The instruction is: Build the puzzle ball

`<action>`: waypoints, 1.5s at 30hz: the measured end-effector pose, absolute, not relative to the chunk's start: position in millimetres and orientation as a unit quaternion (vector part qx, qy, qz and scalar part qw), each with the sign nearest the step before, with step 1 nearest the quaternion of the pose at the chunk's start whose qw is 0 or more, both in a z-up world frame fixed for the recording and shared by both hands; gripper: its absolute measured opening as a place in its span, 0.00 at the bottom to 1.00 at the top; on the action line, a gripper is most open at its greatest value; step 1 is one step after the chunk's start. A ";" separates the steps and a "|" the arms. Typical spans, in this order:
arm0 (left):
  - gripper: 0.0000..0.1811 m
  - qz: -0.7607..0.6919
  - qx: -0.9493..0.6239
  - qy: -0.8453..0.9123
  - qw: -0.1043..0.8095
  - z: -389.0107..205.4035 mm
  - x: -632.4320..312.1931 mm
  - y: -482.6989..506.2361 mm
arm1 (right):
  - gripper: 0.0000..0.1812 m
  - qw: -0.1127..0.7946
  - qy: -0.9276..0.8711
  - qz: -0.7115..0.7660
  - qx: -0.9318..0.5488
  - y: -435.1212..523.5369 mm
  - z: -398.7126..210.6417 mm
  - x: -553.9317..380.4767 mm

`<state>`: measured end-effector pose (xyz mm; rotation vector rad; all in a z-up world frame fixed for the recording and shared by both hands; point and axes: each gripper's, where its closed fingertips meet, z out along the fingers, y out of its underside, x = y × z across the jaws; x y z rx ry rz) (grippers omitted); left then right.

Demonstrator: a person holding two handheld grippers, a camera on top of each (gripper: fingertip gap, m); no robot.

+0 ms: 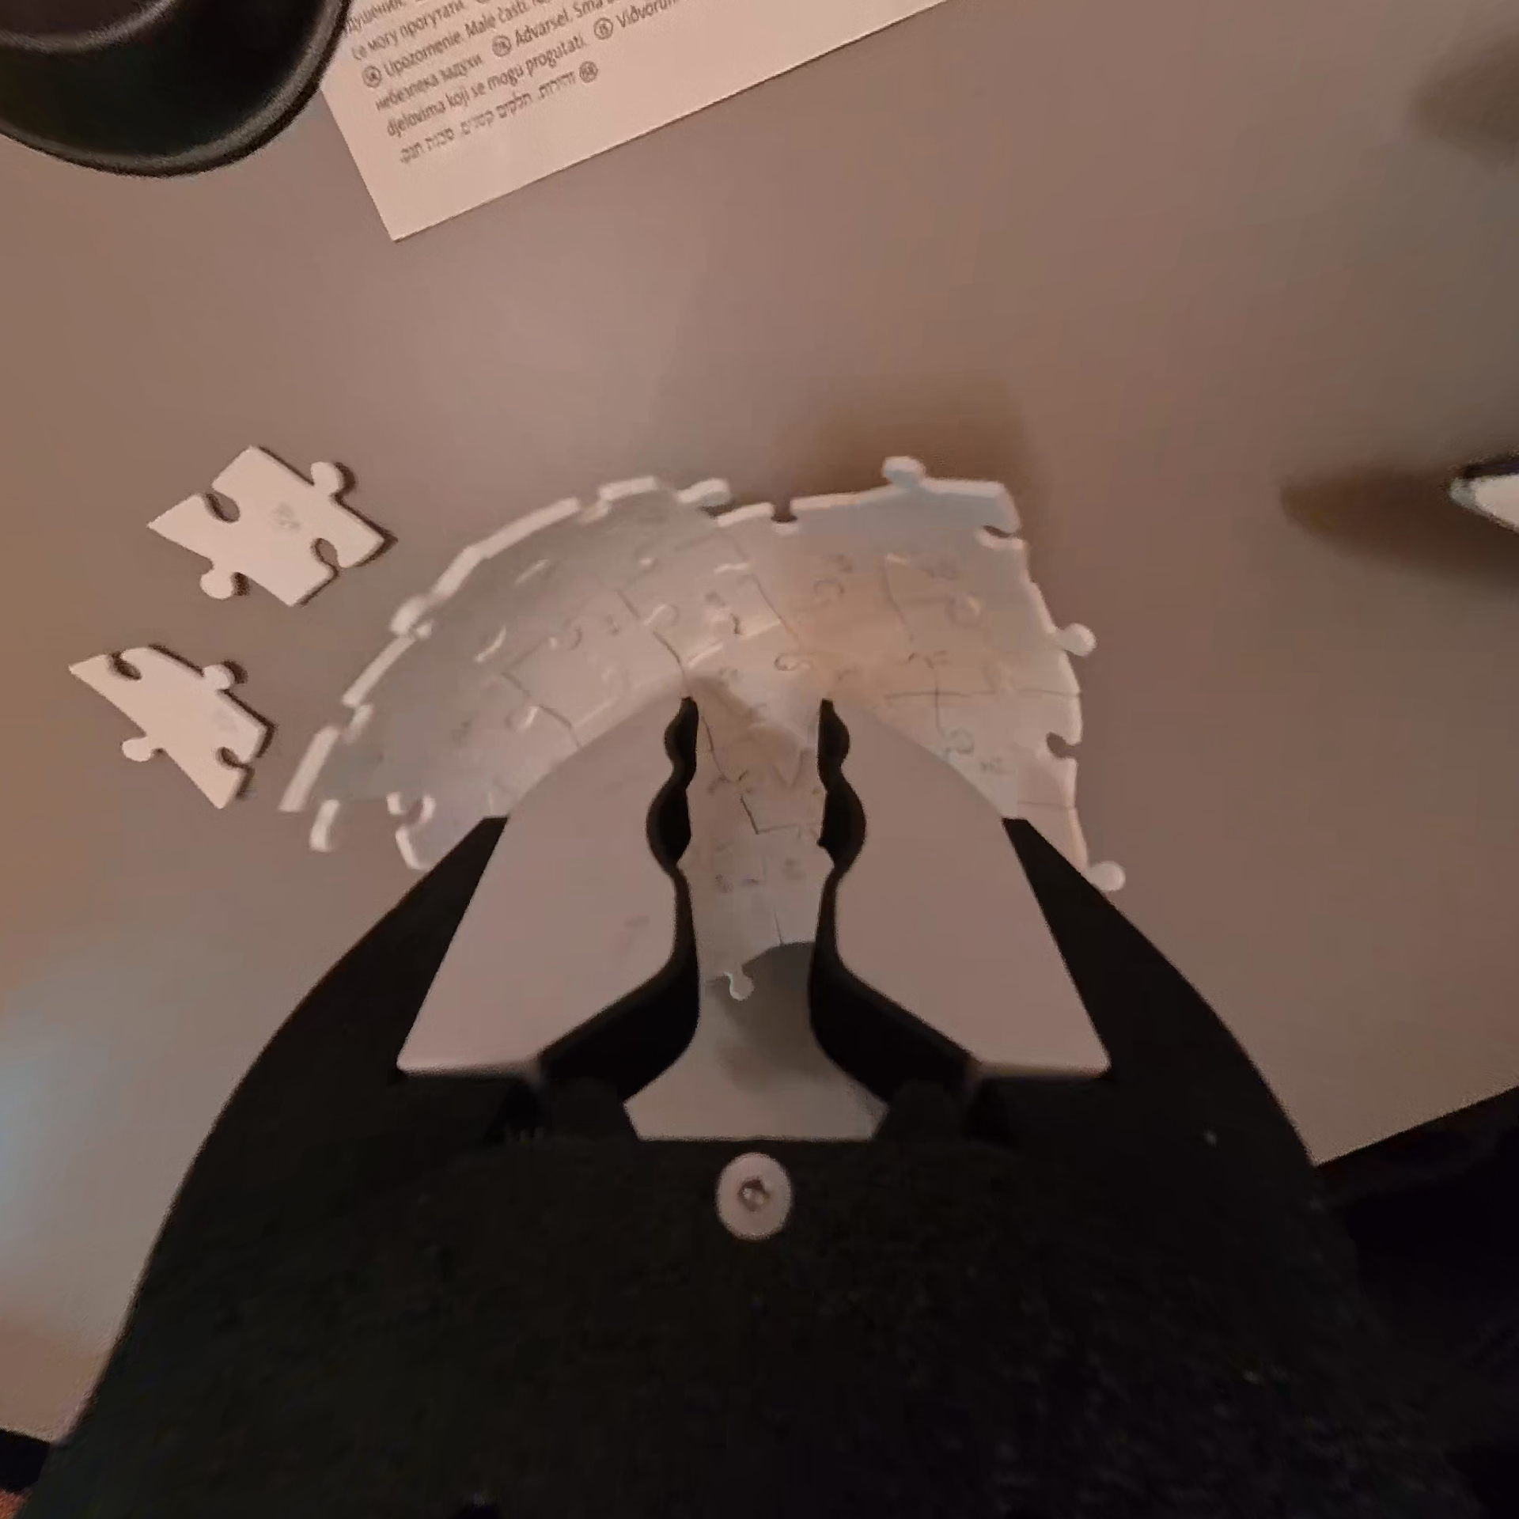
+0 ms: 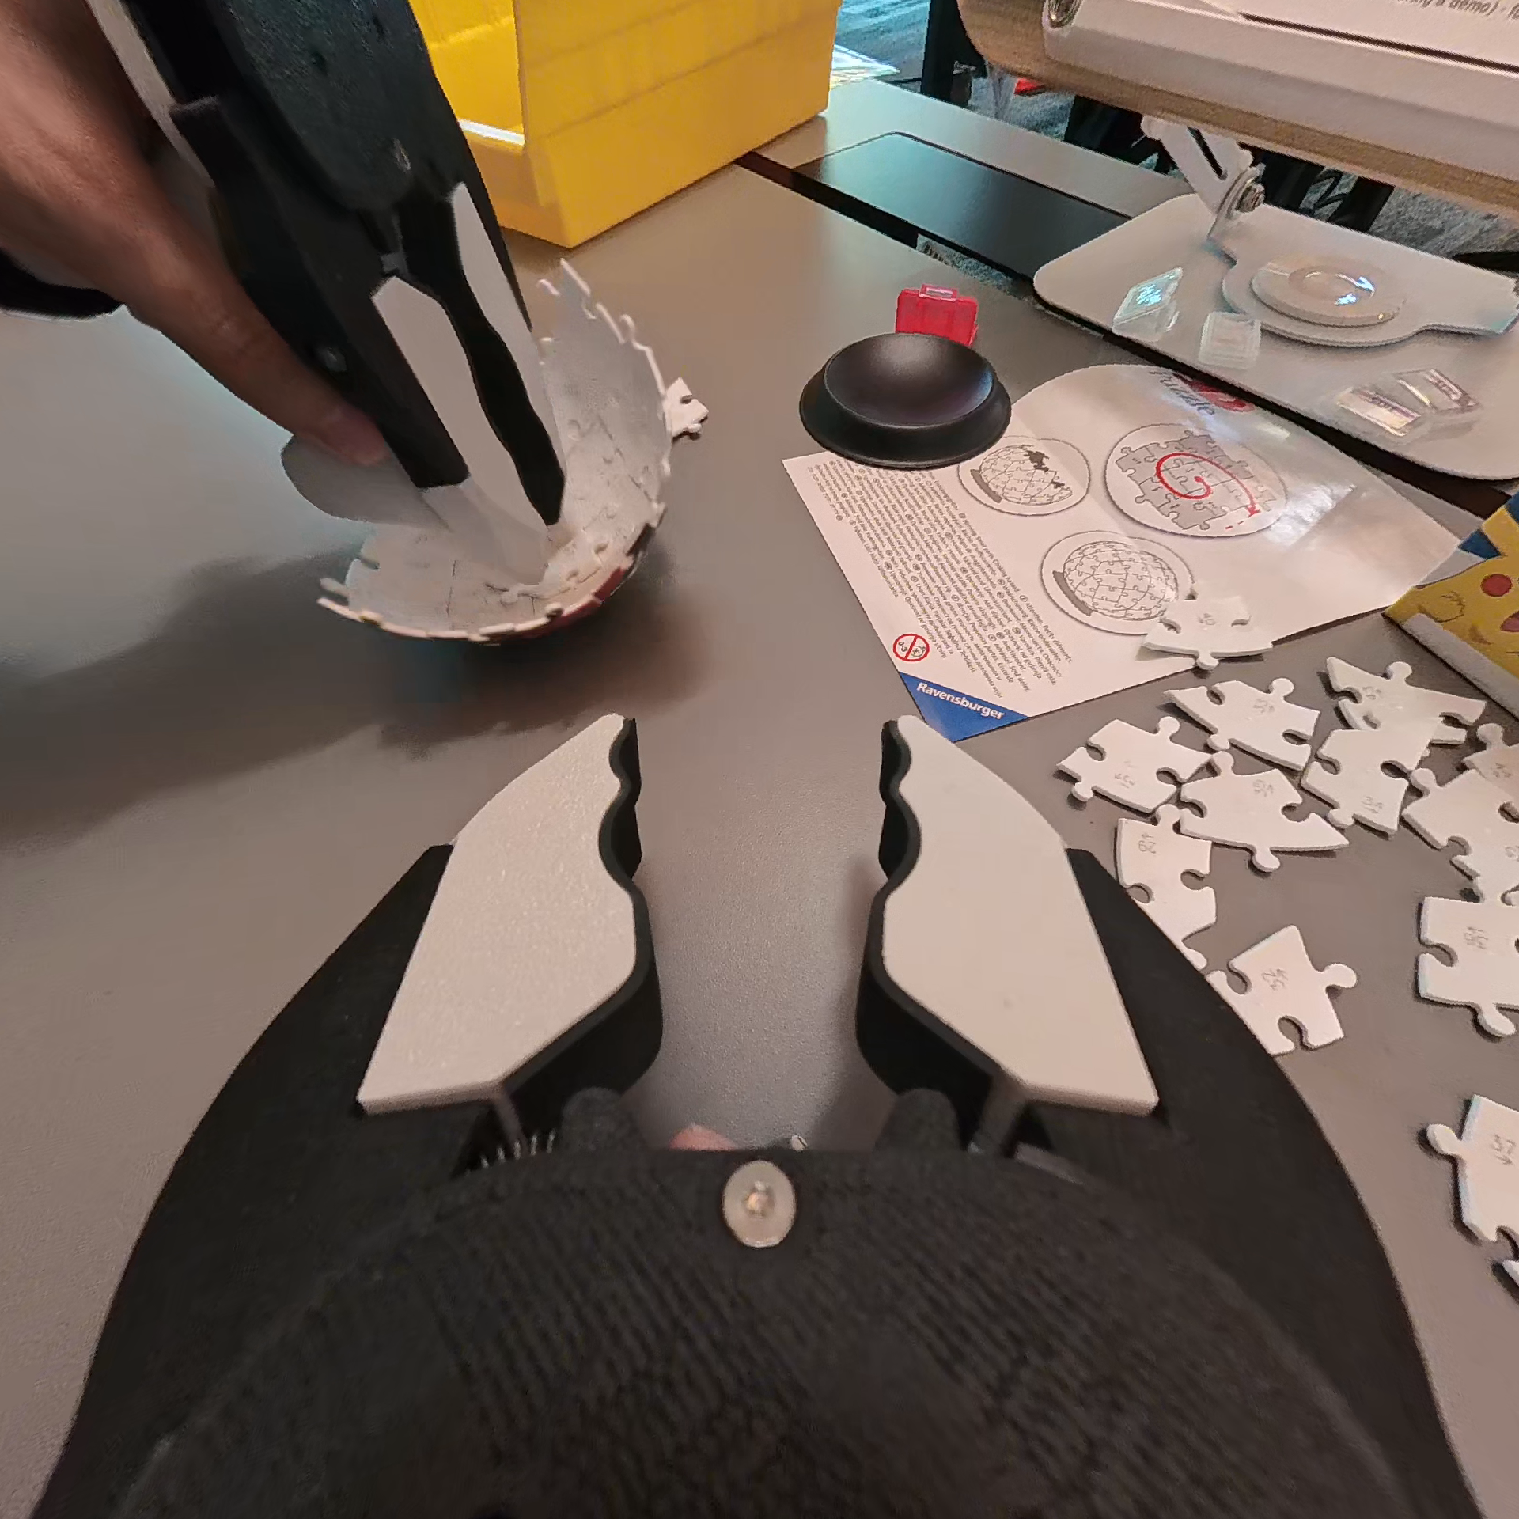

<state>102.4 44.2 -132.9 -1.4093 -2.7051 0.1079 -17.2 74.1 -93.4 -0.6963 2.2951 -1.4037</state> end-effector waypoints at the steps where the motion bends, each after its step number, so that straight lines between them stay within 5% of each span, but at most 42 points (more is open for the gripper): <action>1: 0.15 0.033 -0.456 -0.888 0.048 -133.7 101.6 44.4 | 0.31 0.179 0.812 -0.497 -0.247 74.3 -93.6 -17.0; 25: 0.07 0.025 -0.480 -0.876 0.035 -139.1 103.0 43.8 | 0.32 0.176 0.815 -0.491 -0.251 74.2 -95.6 -16.2; 34: 0.19 0.052 -0.428 -0.901 0.053 -127.7 105.7 32.6 | 0.32 0.176 0.816 -0.490 -0.251 74.0 -96.1 -16.0; 45: 0.17 0.038 -0.418 -0.907 0.028 -138.4 104.3 33.7 | 0.32 0.174 0.817 -0.488 -0.254 74.0 -96.9 -15.5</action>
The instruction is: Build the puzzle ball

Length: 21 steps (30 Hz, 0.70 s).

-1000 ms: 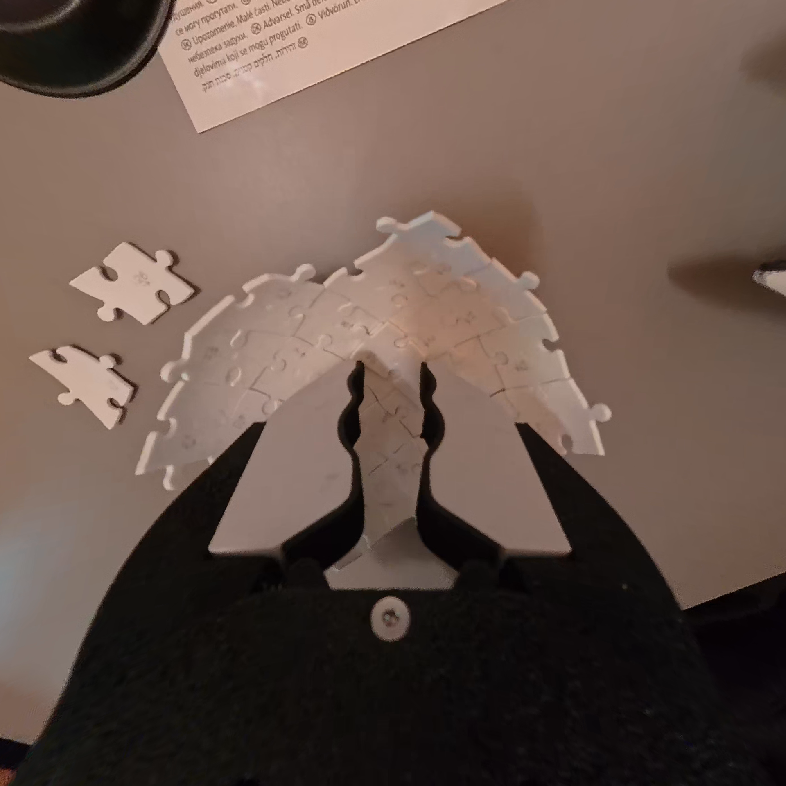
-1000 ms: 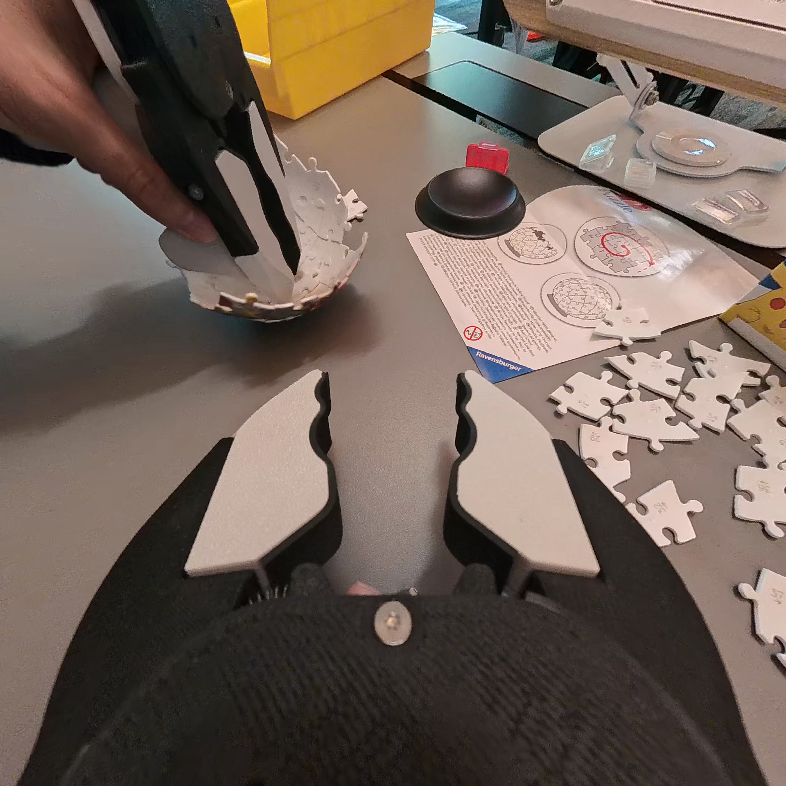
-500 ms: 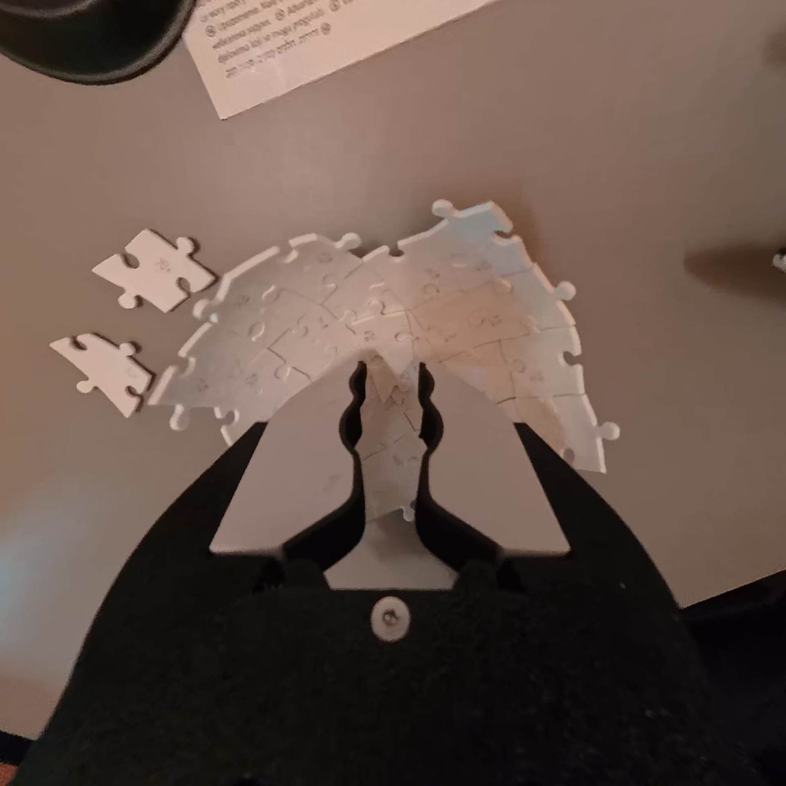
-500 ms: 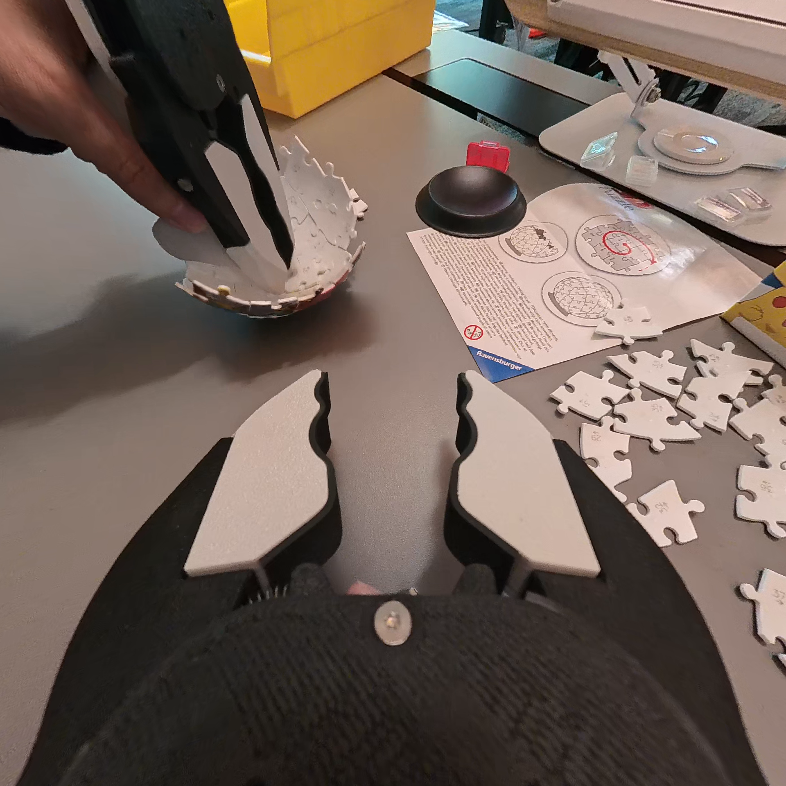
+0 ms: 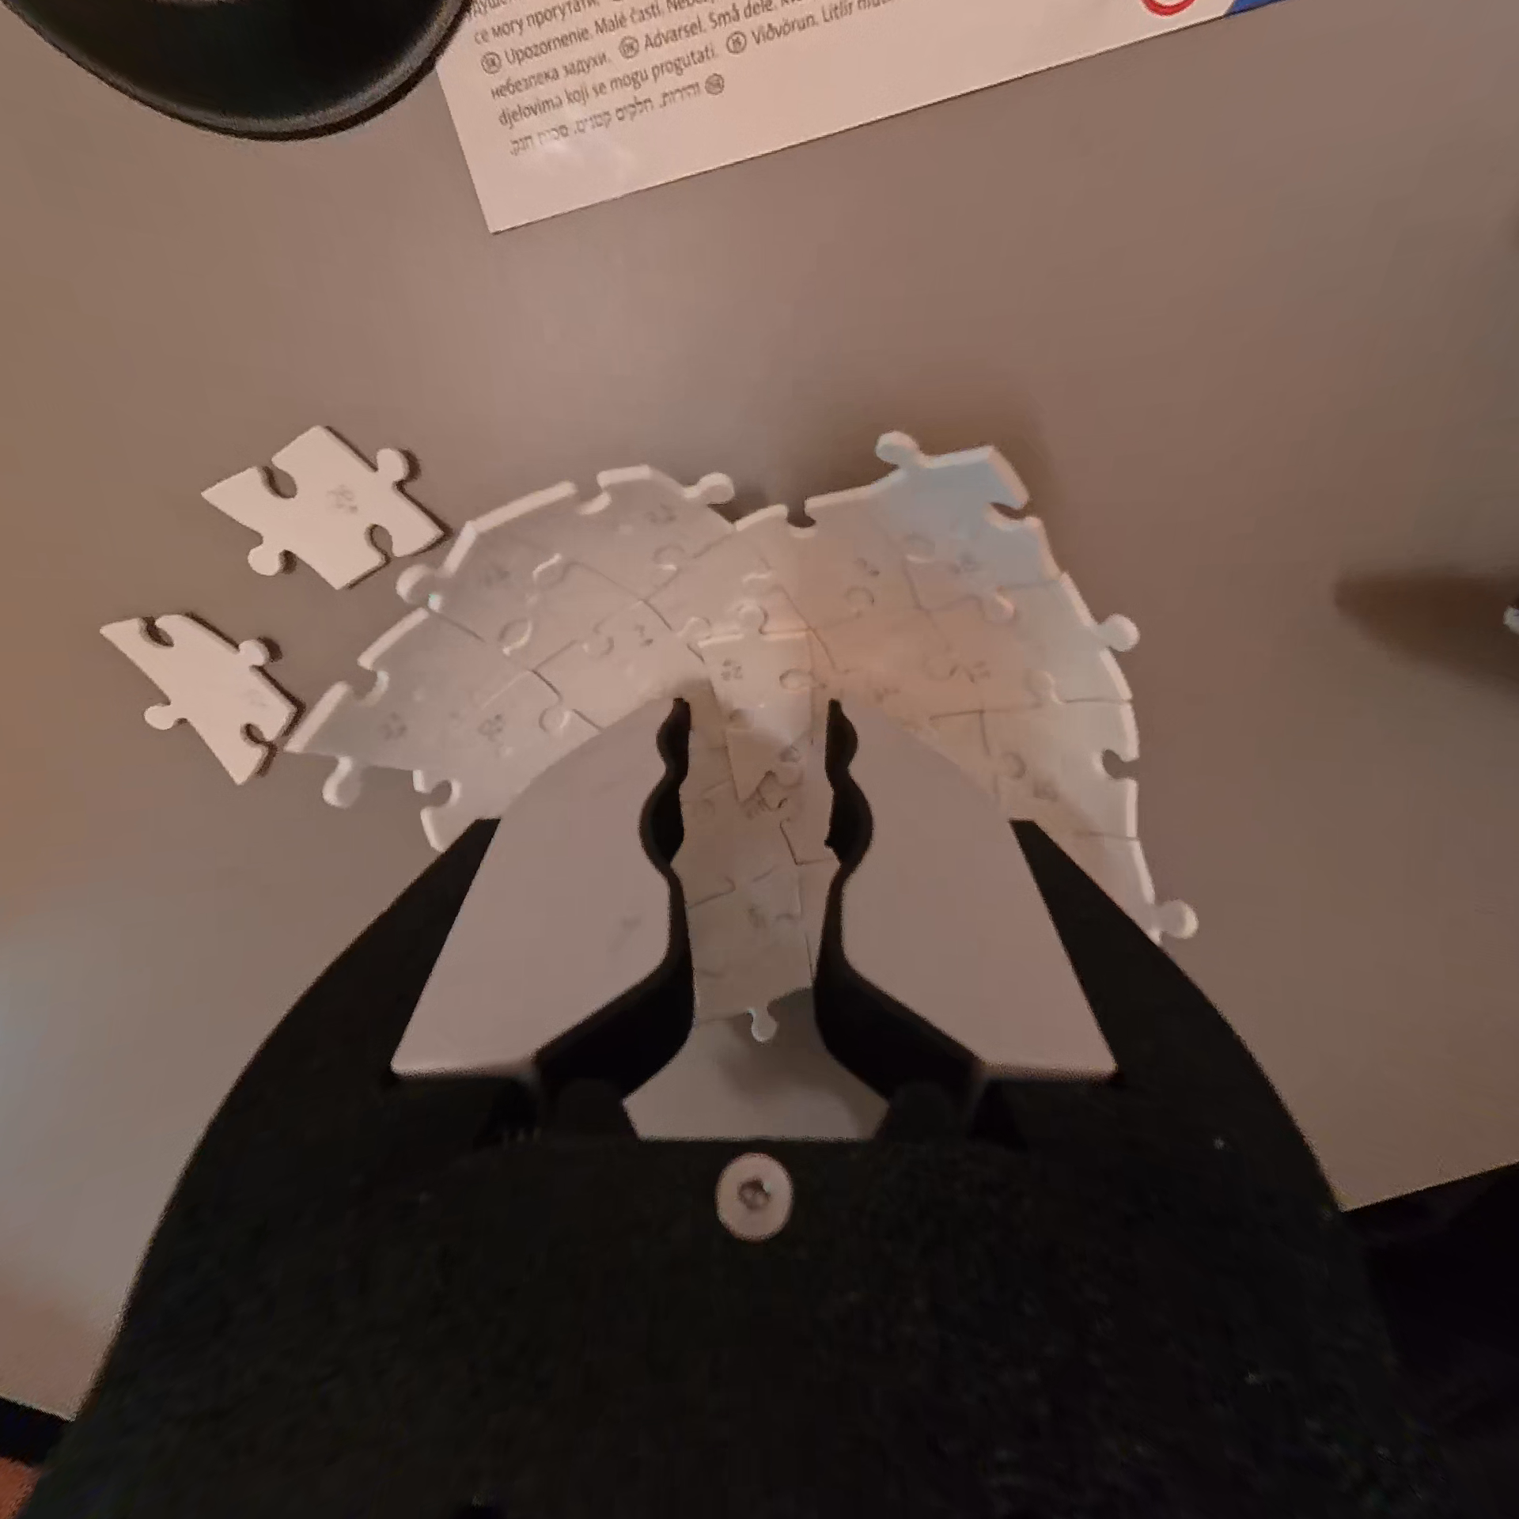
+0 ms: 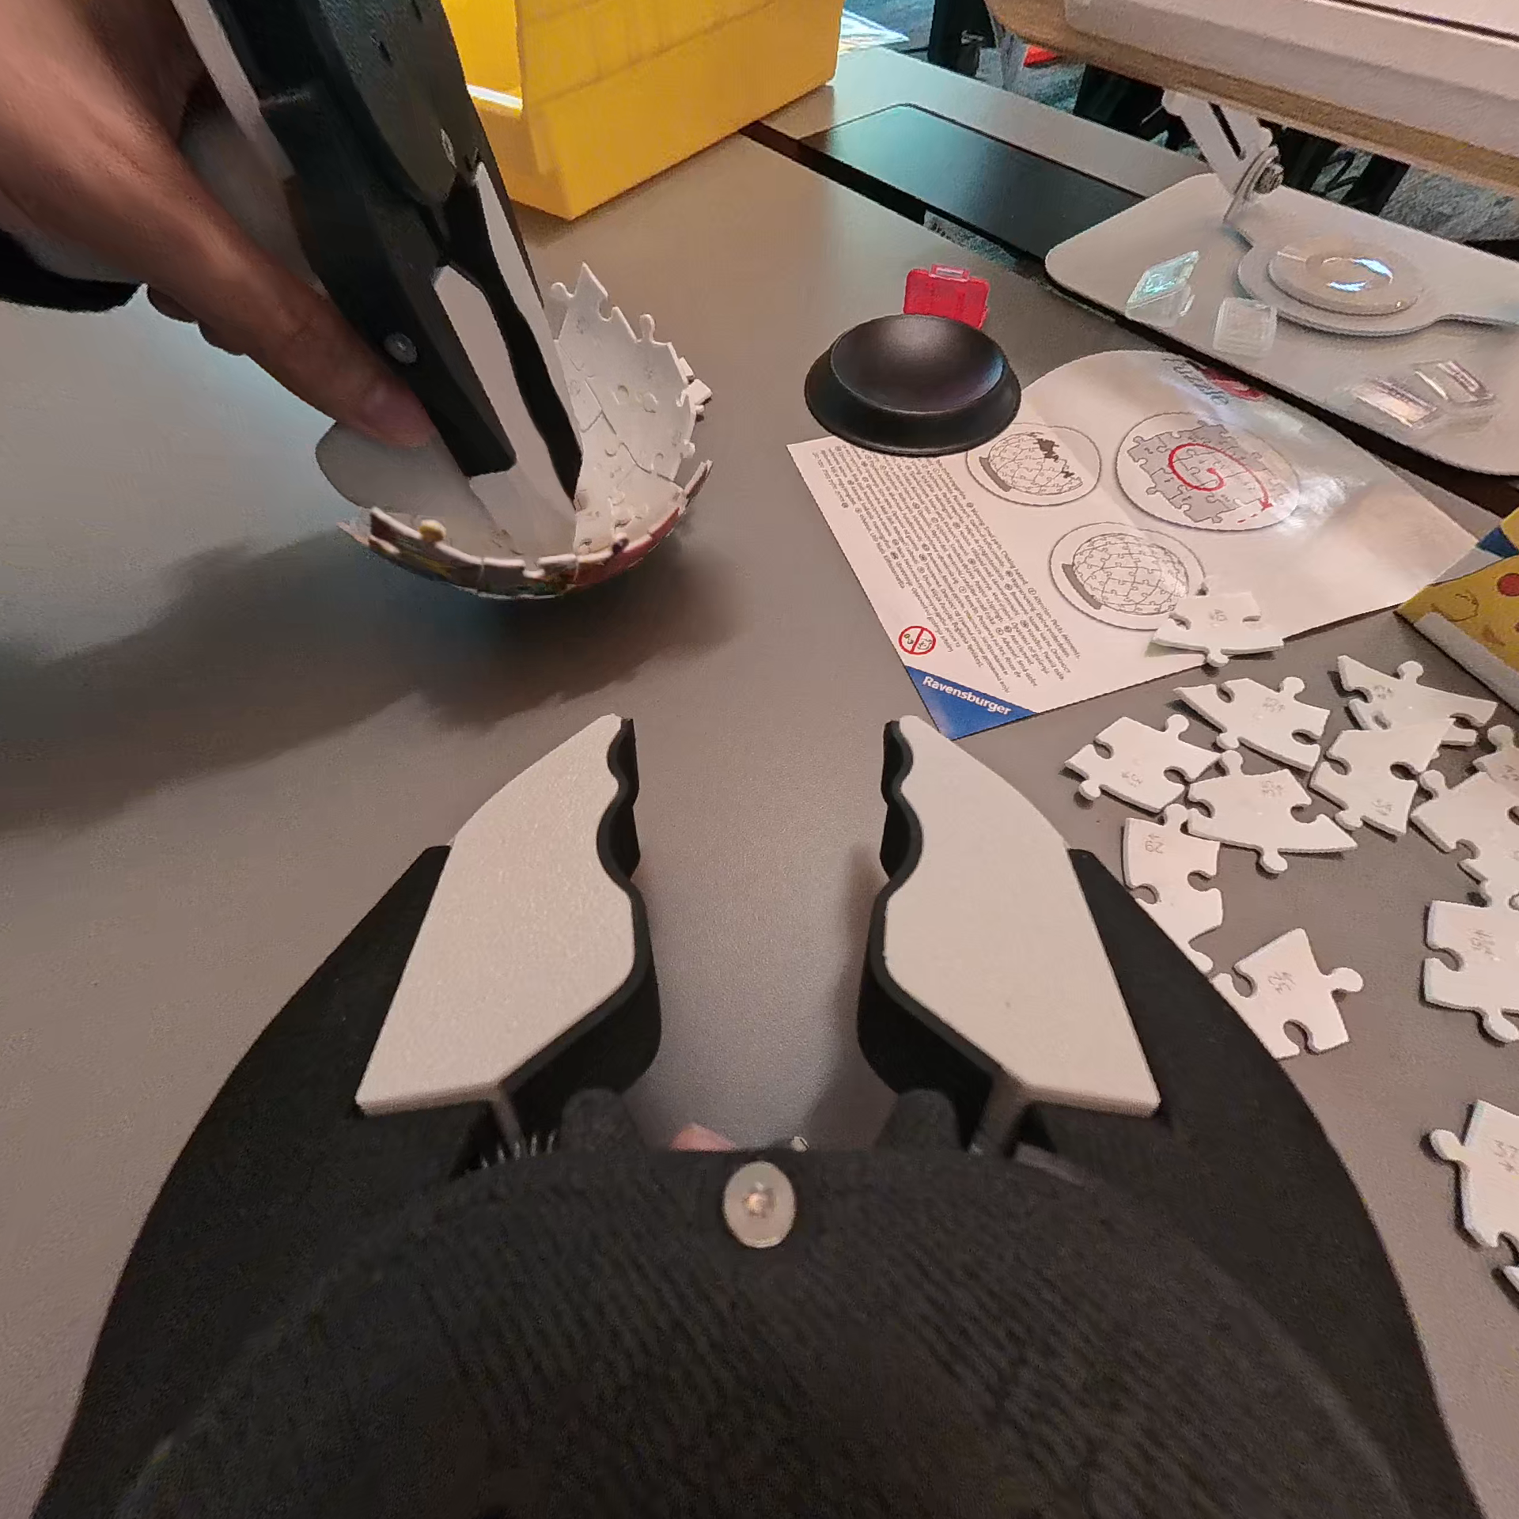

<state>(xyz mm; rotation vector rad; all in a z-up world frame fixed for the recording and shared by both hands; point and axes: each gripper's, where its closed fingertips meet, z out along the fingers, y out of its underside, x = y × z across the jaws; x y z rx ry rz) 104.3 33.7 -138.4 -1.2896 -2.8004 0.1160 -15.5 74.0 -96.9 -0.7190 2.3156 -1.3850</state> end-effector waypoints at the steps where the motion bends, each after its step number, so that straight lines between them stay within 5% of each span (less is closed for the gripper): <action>1: 0.17 0.038 -0.417 -0.908 0.027 -138.4 104.5 33.3 | 0.32 0.174 0.817 -0.489 -0.254 74.1 -96.8 -15.5; 21: 0.00 0.059 -0.445 -0.893 0.018 -134.7 104.2 30.8 | 0.32 0.176 0.815 -0.491 -0.251 73.8 -95.8 -16.1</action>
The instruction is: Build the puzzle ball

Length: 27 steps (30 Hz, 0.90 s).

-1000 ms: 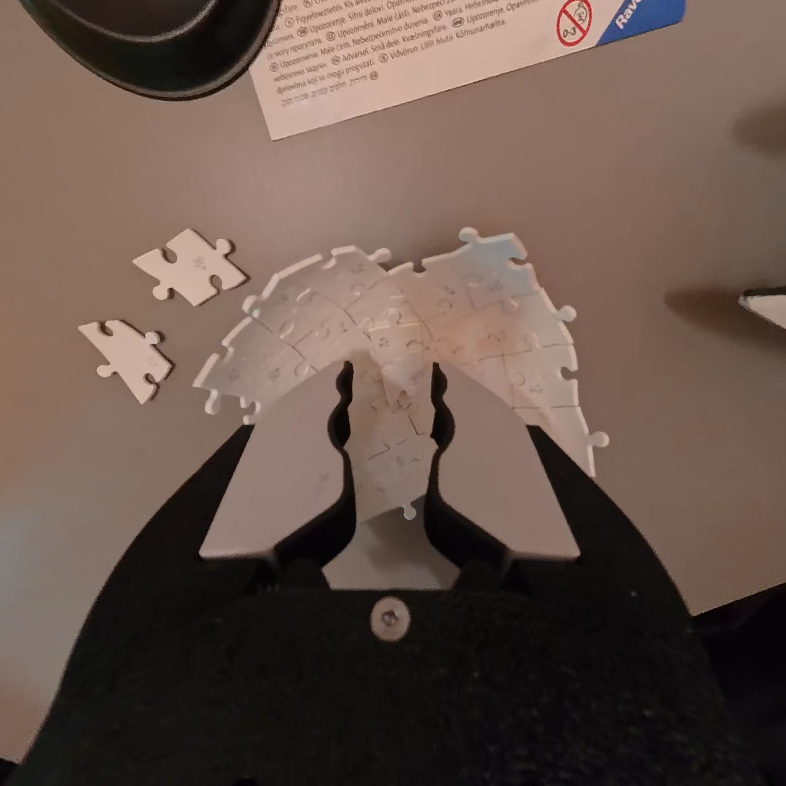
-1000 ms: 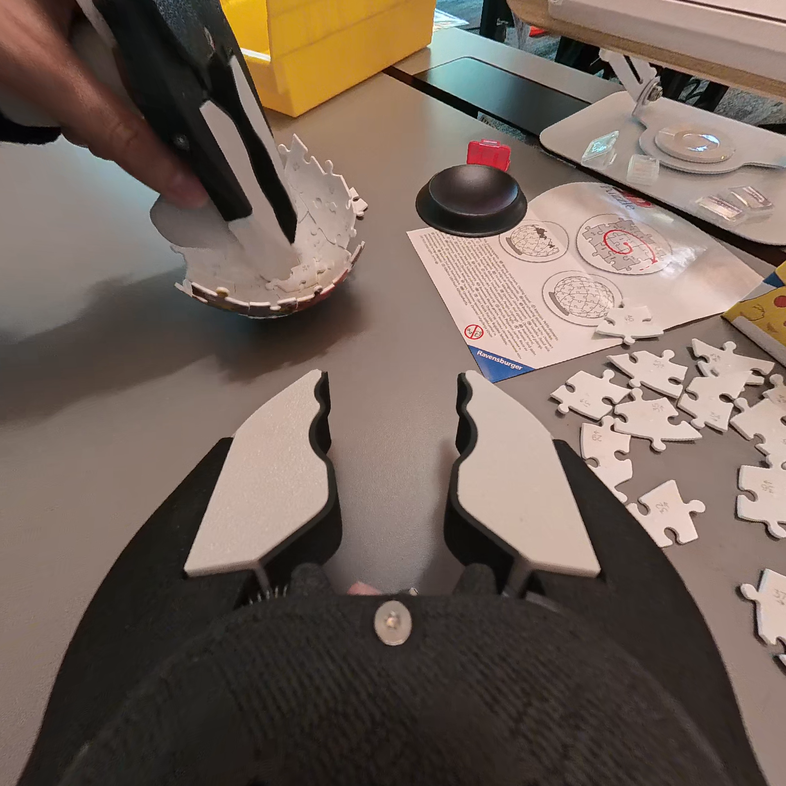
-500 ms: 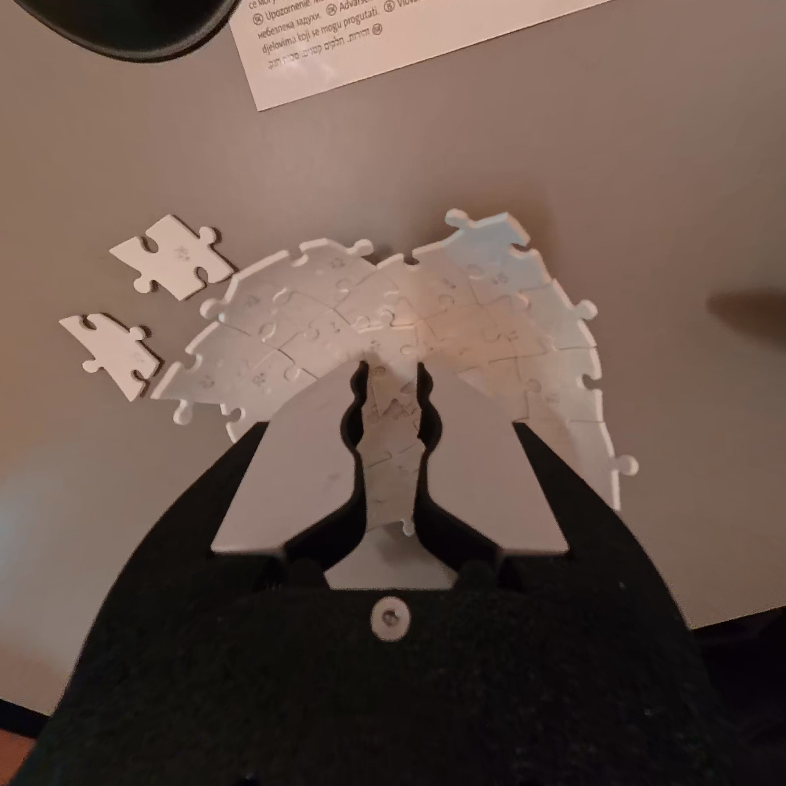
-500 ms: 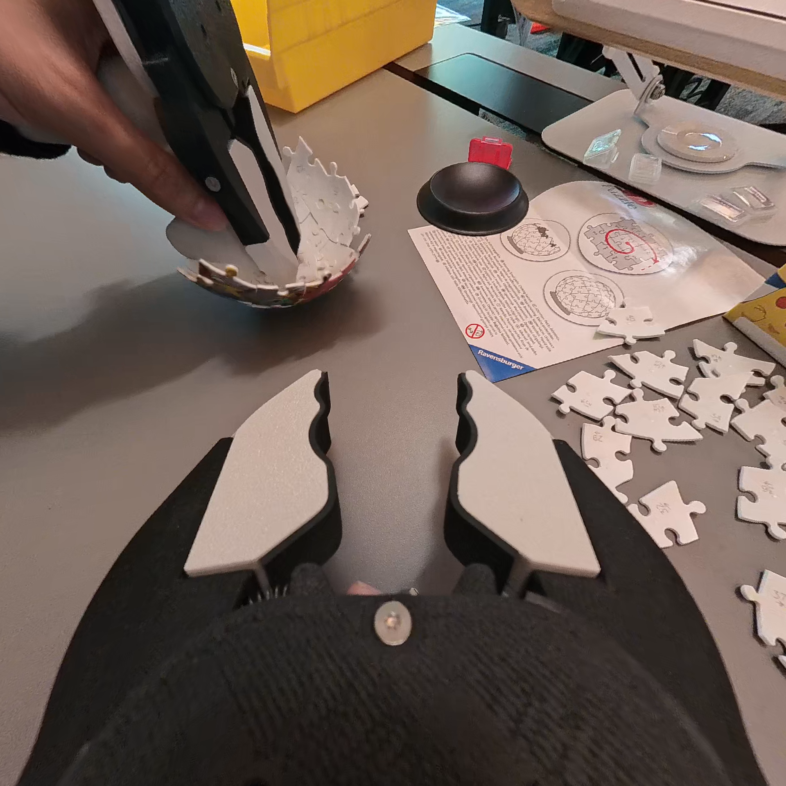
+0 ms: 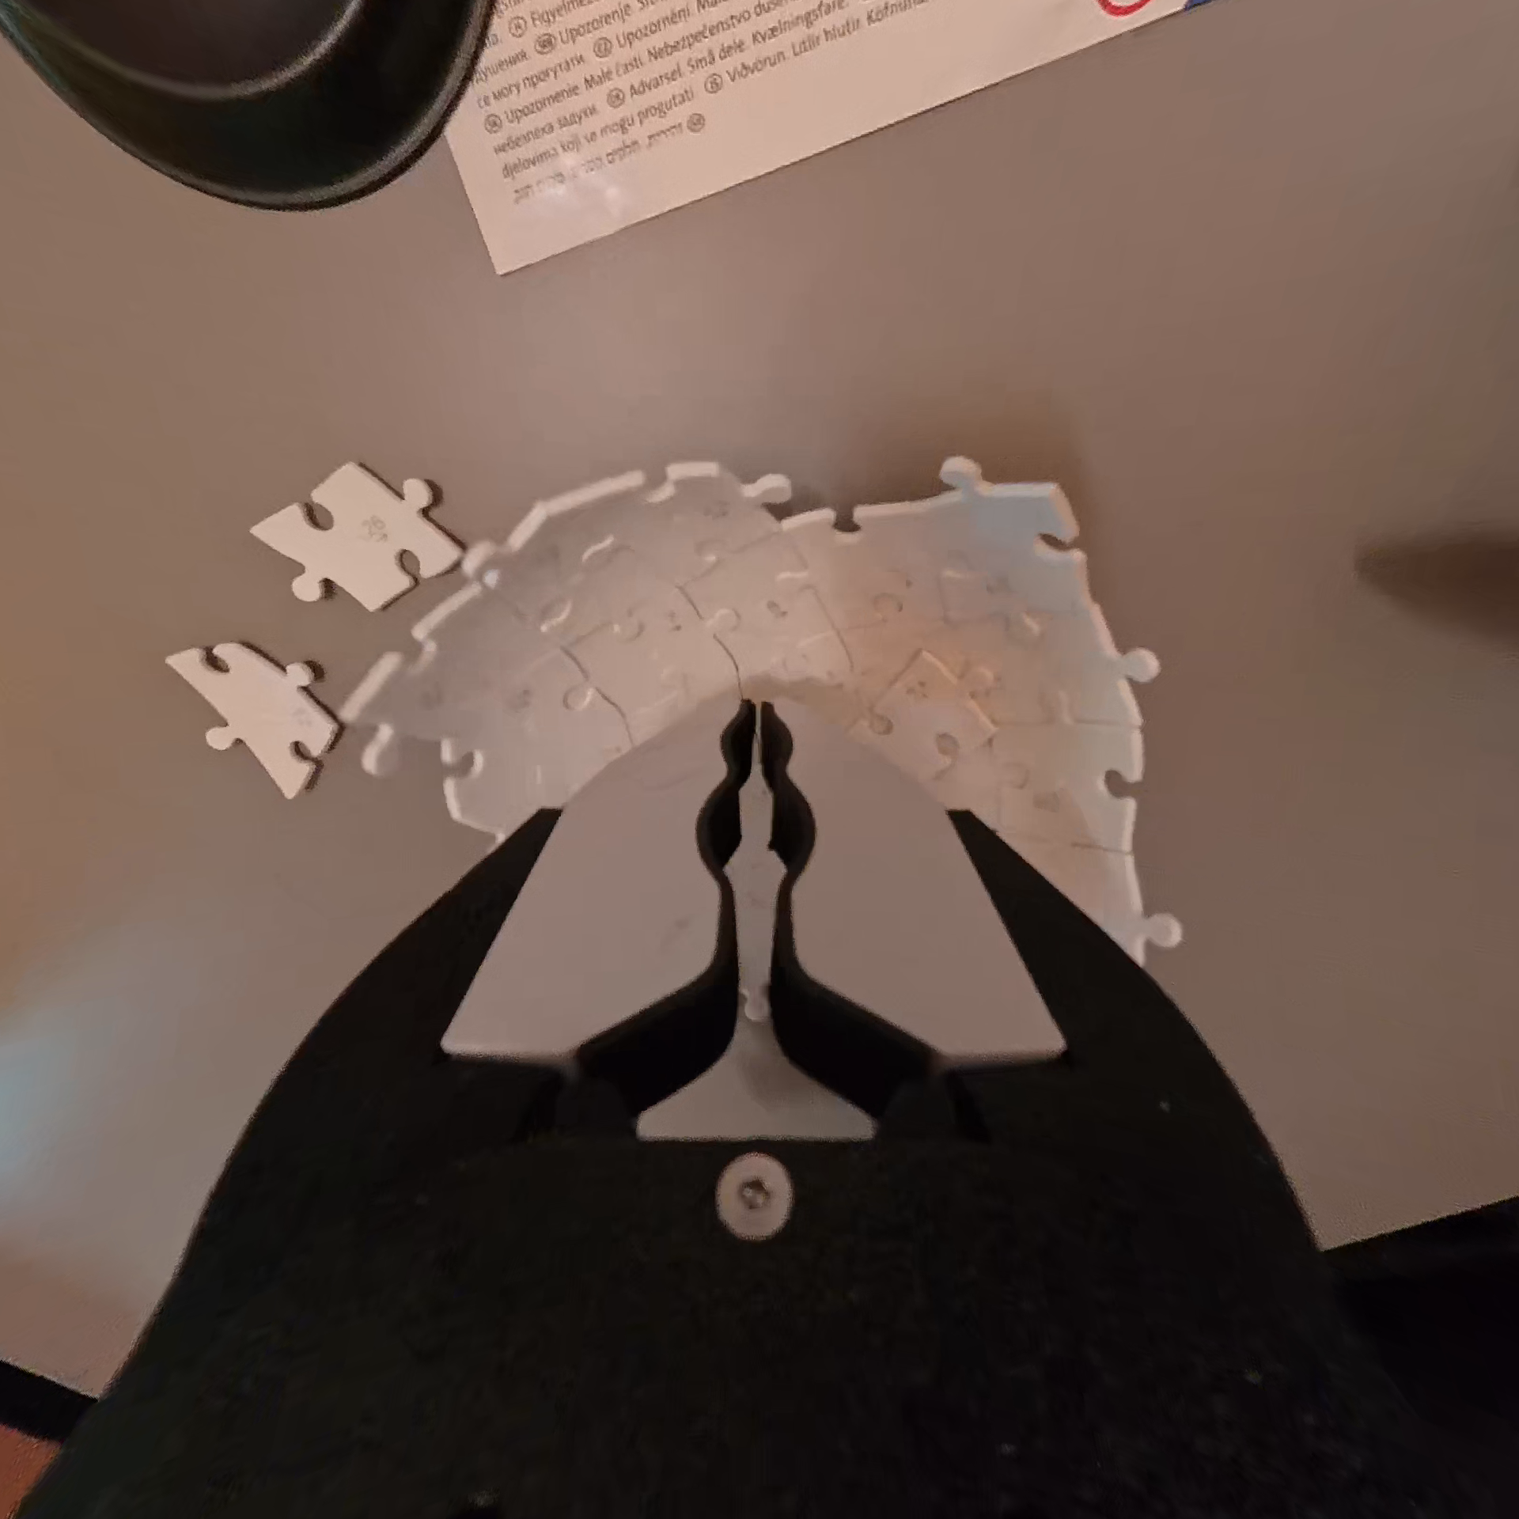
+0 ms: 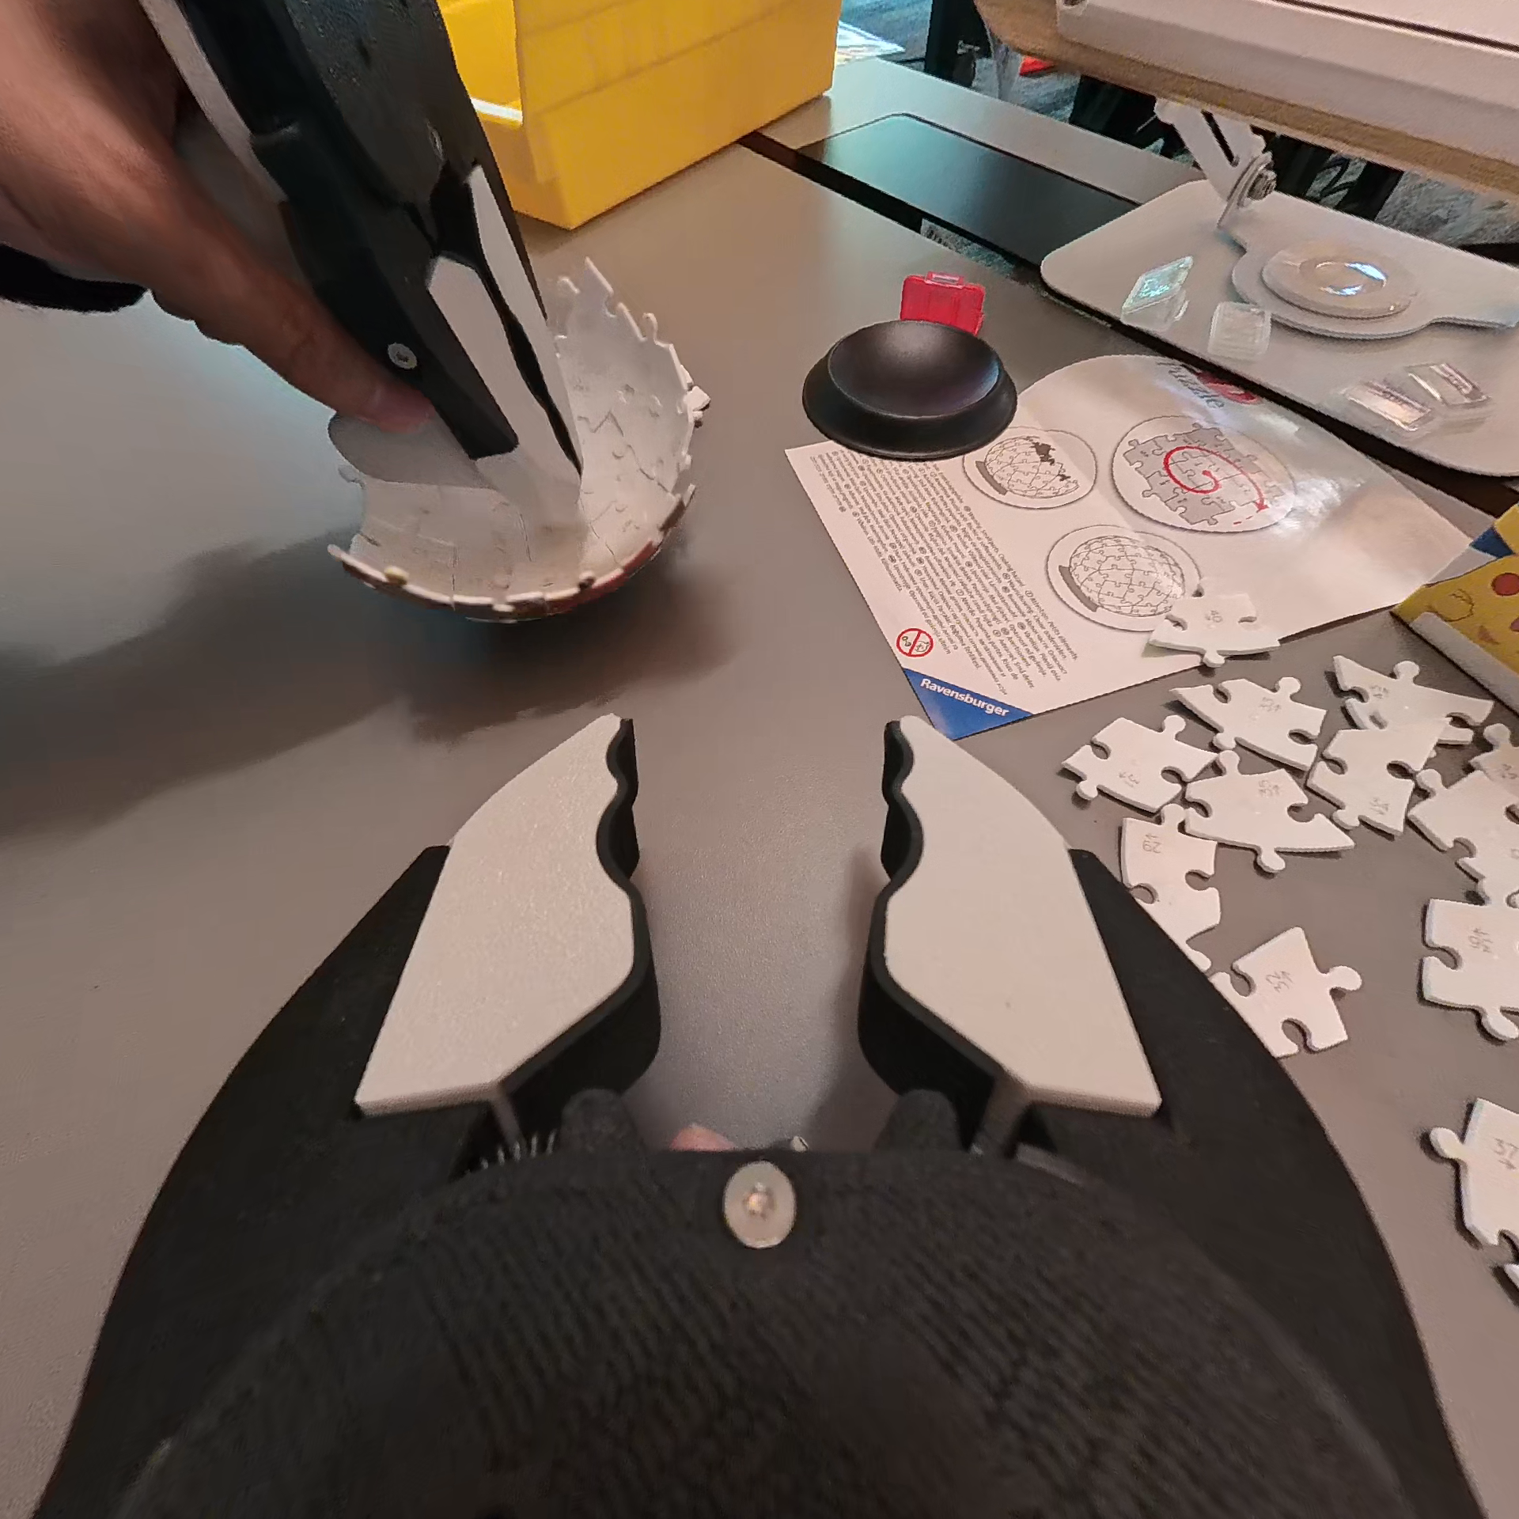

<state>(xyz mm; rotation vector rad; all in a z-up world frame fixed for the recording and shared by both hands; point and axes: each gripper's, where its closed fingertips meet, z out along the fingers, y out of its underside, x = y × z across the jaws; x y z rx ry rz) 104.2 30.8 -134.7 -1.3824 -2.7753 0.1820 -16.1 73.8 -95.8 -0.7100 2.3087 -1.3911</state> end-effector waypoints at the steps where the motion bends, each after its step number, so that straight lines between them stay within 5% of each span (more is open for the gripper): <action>1: 0.03 0.054 -0.447 -0.893 0.017 -134.7 105.2 31.7 | 0.32 0.176 0.815 -0.491 -0.250 73.8 -95.8 -16.1; 5: 0.11 0.055 -0.443 -0.895 0.021 -131.3 105.6 31.7 | 0.32 0.175 0.815 -0.491 -0.252 73.9 -95.9 -15.9; 27: 0.18 0.015 -0.740 -0.673 0.009 -129.1 103.1 40.2 | 0.33 0.170 0.818 -0.484 -0.260 74.8 -98.6 -13.9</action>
